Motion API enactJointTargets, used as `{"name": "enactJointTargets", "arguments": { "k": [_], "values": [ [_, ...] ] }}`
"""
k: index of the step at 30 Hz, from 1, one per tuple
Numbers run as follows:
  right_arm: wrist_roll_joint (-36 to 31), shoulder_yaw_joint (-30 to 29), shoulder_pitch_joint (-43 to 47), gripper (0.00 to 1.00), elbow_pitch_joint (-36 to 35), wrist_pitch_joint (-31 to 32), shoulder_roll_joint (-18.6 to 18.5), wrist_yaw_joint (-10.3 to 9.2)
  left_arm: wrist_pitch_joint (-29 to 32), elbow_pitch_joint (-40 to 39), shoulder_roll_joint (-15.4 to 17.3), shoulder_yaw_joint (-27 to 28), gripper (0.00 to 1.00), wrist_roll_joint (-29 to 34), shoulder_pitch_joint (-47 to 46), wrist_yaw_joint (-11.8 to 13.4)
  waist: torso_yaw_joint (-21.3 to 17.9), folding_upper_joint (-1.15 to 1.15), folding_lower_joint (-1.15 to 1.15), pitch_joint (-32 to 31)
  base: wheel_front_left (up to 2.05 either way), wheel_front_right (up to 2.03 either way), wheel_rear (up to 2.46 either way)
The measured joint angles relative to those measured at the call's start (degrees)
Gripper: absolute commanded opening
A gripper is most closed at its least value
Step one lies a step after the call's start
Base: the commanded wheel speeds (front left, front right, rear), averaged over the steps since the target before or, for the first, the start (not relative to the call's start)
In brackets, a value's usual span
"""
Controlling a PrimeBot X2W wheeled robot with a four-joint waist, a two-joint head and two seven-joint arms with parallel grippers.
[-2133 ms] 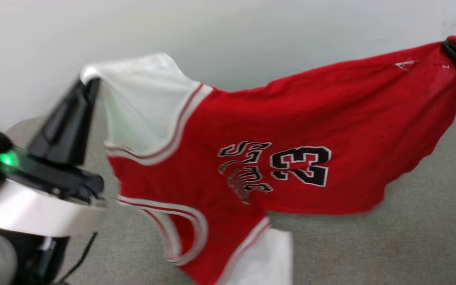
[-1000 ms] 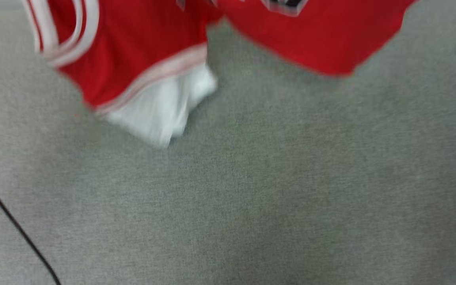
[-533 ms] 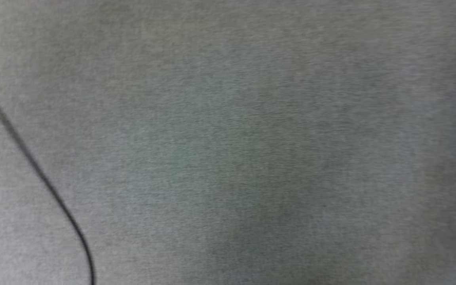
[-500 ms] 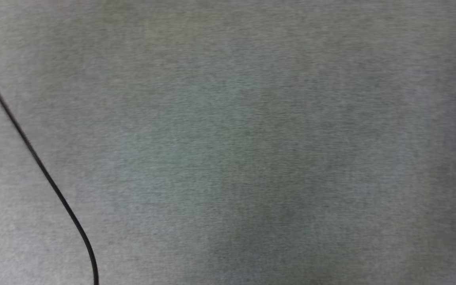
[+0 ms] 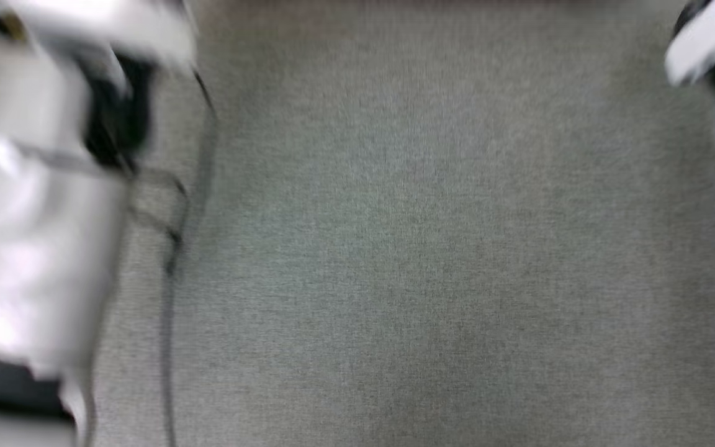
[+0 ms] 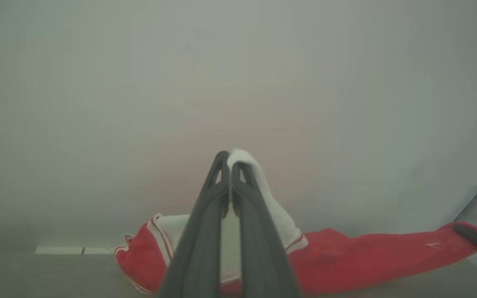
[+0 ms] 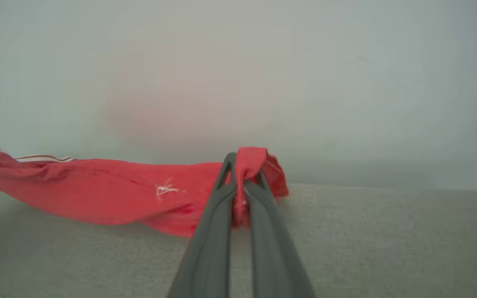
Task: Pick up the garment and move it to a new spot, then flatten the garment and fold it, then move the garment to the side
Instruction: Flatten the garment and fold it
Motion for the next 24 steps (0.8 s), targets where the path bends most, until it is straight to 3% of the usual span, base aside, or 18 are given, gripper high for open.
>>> {"name": "enactJointTargets", "arguments": {
  "k": [2,11,24],
  "values": [
    [1.75,1.85,3.37,0.0,-0.05,-0.34,-0.37,0.0,0.0,-2.05,-0.96,0.46,0.0,-1.51,6.88,-0.04,0.17,0.0,0.0,-1.8,0.0,0.0,0.0],
    [10.68,5.46,21.11,0.0,-1.54,0.2,-4.59,0.0,0.75,-9.02,0.56,-3.27,0.0,-0.92,31.36,0.9,1.57,0.0,-0.02,-10.69,0.0,0.0,0.0],
    [19.15,1.94,44.44,0.0,-9.09,3.04,-6.75,0.0,8.83,-24.13,8.49,-6.15,0.0,-4.14,58.11,5.17,2.71,0.0,-0.03,-22.88,0.0,0.0,0.0]
  ]
}}
